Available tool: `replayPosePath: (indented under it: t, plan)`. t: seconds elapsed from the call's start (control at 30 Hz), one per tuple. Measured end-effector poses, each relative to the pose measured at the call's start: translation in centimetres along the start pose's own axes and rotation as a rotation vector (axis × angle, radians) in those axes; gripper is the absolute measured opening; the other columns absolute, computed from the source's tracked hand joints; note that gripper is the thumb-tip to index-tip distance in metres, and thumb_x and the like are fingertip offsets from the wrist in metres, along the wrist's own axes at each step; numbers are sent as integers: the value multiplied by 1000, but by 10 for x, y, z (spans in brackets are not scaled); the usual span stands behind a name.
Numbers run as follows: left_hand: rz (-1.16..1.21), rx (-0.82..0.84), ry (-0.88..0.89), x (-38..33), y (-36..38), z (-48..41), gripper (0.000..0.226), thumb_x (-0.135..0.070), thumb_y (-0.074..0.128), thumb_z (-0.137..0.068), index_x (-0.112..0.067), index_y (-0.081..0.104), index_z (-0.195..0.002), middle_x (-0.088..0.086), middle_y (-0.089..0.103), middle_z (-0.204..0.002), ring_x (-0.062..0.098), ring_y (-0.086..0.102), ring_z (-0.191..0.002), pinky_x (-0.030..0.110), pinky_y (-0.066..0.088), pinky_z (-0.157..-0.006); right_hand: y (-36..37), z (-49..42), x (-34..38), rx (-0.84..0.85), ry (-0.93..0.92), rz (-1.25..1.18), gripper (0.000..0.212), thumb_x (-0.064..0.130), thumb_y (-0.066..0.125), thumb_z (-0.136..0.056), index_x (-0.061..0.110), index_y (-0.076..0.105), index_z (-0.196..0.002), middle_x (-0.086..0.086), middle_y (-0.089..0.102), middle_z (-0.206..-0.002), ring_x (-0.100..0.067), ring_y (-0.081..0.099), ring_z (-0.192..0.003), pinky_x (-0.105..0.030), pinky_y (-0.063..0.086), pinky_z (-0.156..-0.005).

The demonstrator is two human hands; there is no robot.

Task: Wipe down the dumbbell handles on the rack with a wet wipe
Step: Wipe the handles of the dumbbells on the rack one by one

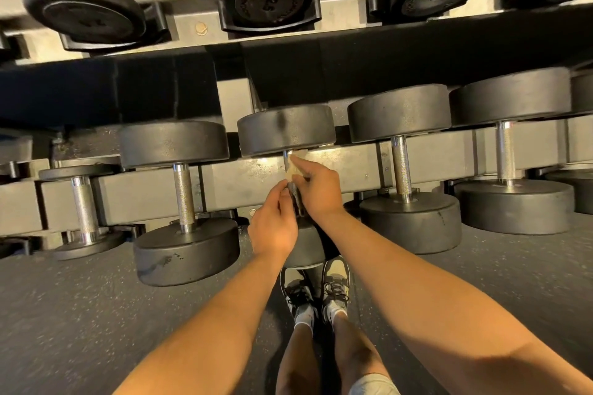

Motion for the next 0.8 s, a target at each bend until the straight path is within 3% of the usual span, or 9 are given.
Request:
replayPosePath:
  t: [0.1,0.17,0.3,0.4,0.53,0.7,0.8]
  plan:
    - [17,7,-11,0,0,-1,39,-46,32,-107,-44,50,-142,-1,71,-120,27,61,-115,43,47,-100,0,7,-14,26,19,87,35,-1,60,-95,14,70,-125,-4,69,-125,-14,64,-114,-11,42,-99]
    - [9,12,-15,-1,-1,0,40,-47,31,-107,-45,49,-142,1,71,-120,28,61,-114,43,47,-100,-2,11,-18,38,39,78,31,0,61,-94,15,73,-119,-2,72,-119,-15,67,-110,-16,47,-98]
    - [18,23,-18,5,2,-4,41,-50,30,-106,-46,47,-143,-3,70,-122,25,61,-117,42,46,-101,-10,2,-3,-29,28,-60,31,1,58,-97,13,70,-124,-2,67,-127,-5,58,-115,-1,38,-96]
    - [53,40,-25,9,3,-8,40,-50,32,-106,-45,49,-142,-4,70,-123,22,61,-117,40,46,-101,-5,-4,-1,-12,64,-63,32,-3,56,-98,11,70,-123,-3,66,-128,-5,55,-112,7,33,-85]
    - [97,20,-7,9,2,-3,34,-42,38,-107,-38,58,-134,-5,68,-124,17,60,-113,33,45,-93,-3,9,-20,24,129,35,28,7,61,-97,18,74,-119,-3,70,-123,-17,65,-111,-14,46,-91]
    - [91,46,20,14,6,5,36,-34,39,-107,-30,60,-135,1,68,-127,23,58,-120,40,46,-103,-5,24,-32,80,208,122,24,11,69,-93,21,76,-113,-3,72,-120,-20,67,-105,-35,55,-94]
    - [110,70,12,14,5,8,38,-34,37,-107,-28,59,-137,1,67,-127,23,56,-122,42,44,-106,-6,28,-34,109,281,93,26,5,69,-90,21,78,-108,-1,72,-117,-18,67,-101,-34,55,-95]
Point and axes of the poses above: each hand's wrist, its own z-axis away from the middle knuckle, its own y-axis out of the palm, x = y × z, the point moved 7 cm from there along -z, towards the middle knuckle
